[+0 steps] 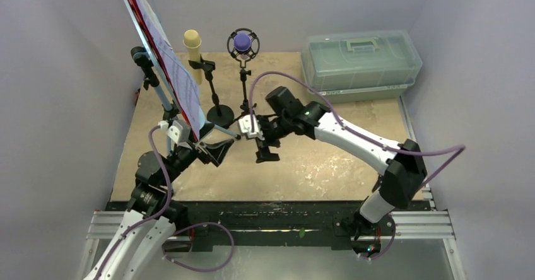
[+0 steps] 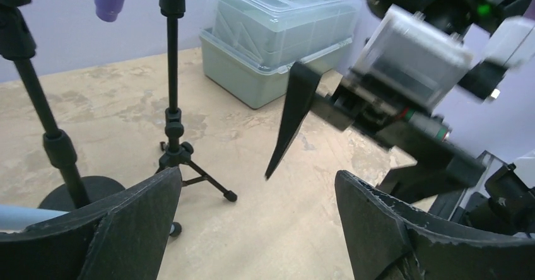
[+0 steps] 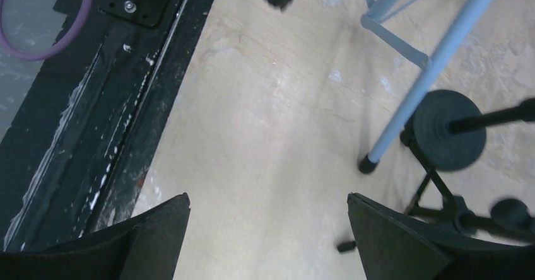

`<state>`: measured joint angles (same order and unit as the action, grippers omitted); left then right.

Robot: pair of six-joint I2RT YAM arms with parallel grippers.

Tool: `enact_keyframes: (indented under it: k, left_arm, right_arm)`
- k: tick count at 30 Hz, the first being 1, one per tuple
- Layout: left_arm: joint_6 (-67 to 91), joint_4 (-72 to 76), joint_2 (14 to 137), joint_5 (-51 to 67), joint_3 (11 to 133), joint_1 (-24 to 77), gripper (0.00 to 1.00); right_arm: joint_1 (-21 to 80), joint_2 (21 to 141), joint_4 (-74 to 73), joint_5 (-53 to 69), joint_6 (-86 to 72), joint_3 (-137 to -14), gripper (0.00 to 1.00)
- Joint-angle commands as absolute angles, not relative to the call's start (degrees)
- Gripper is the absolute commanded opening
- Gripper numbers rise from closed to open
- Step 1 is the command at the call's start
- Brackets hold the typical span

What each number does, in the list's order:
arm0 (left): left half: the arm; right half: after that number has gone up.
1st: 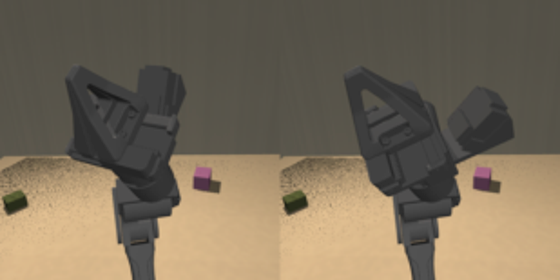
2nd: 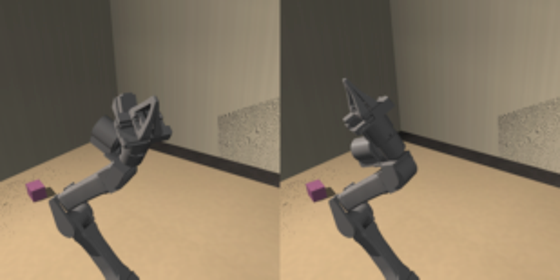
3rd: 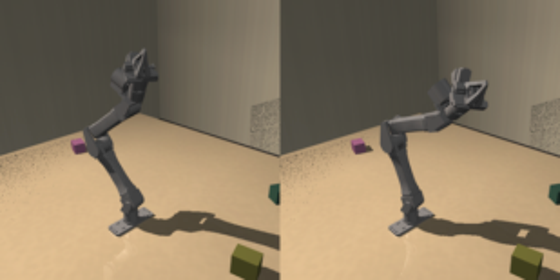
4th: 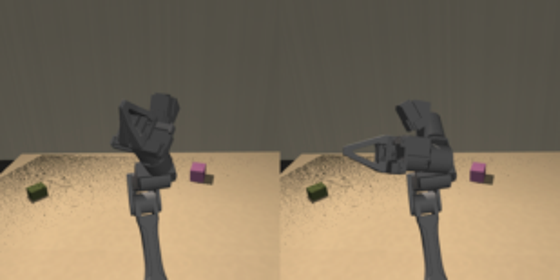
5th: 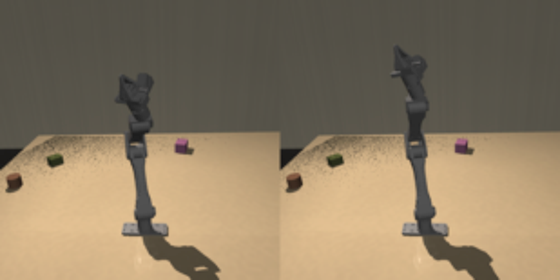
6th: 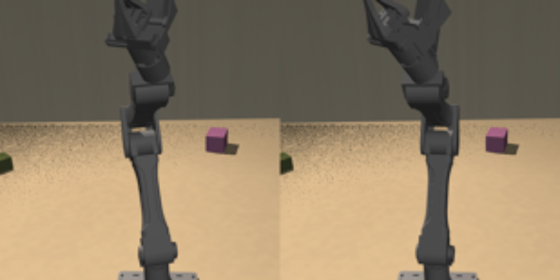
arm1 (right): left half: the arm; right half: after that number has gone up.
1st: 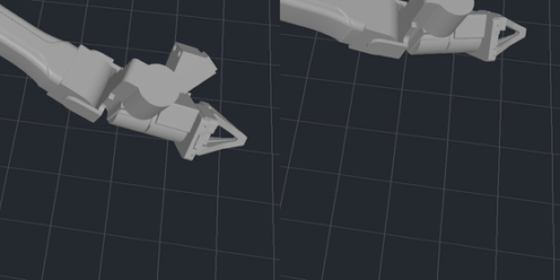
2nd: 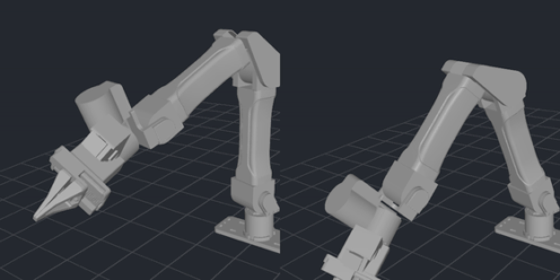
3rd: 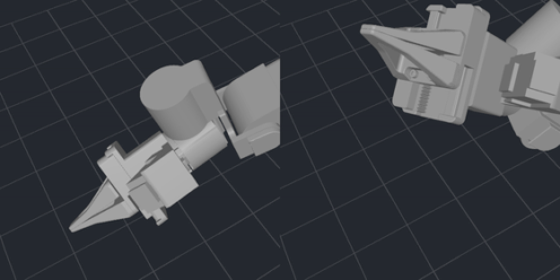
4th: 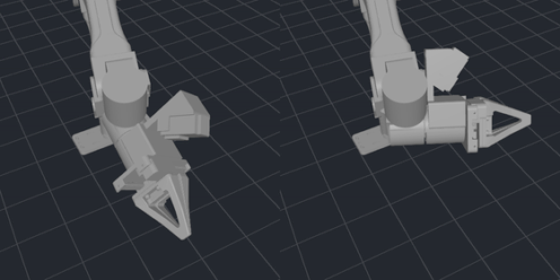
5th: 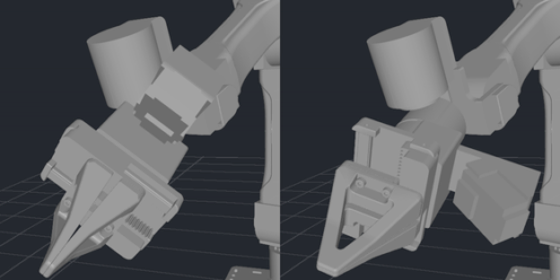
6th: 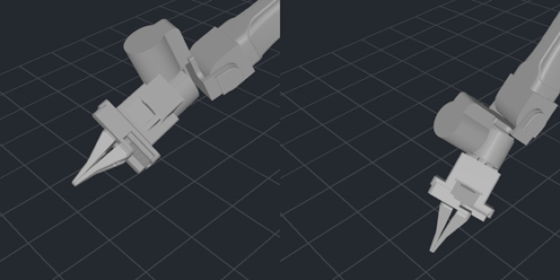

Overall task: Pack up the instrument practice props
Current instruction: Adjust the music stand at the center of the board.

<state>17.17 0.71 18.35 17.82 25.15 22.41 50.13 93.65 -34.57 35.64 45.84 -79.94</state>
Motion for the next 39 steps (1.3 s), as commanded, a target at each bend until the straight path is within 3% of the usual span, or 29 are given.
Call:
enact_keyframes:
  k: [1, 6, 11, 15, 27, 32, 35, 39]
  left_arm:
    - [21.4, 9.6, 24.0, 20.2, 24.1, 23.0, 0.90]
    - [20.4, 10.5, 31.7, 12.2, 24.9, 33.5, 0.90]
    - [15.3, 13.2, 43.5, -12.6, 26.4, 56.8, 0.90]
    - [12.8, 19.1, 53.3, -24.1, 27.7, 65.6, 0.91]
    - [5.1, 33.2, 74.4, -40.0, 34.4, 65.0, 0.91]
    - [12.5, 27.6, 73.4, -40.1, 34.0, 53.9, 0.73]
    - [13.2, 27.0, 72.0, -43.0, 32.7, 52.3, 0.60]
    - [17.8, 17.0, 72.2, -48.2, 35.7, 52.3, 0.54]
  right_arm:
    - [41.9, 87.1, -42.1, 42.7, 51.7, -77.6, 0.99]
    - [33.1, 80.0, -40.4, 44.8, 49.3, -74.1, 0.99]
    - [25.3, 72.0, -35.9, 46.5, 41.2, -68.3, 0.99]
    - [20.4, 63.7, -32.2, 45.1, 34.8, -62.4, 0.99]
    - [7.5, 39.5, -22.4, 43.0, 20.2, -42.5, 0.99]
    - [4.3, 33.9, -18.9, 43.0, 17.6, -38.1, 0.99]
    - [2.7, 31.7, -17.0, 43.1, 16.5, -36.3, 0.99]
    - [1.7, 30.2, -15.4, 43.3, 16.0, -34.6, 0.99]
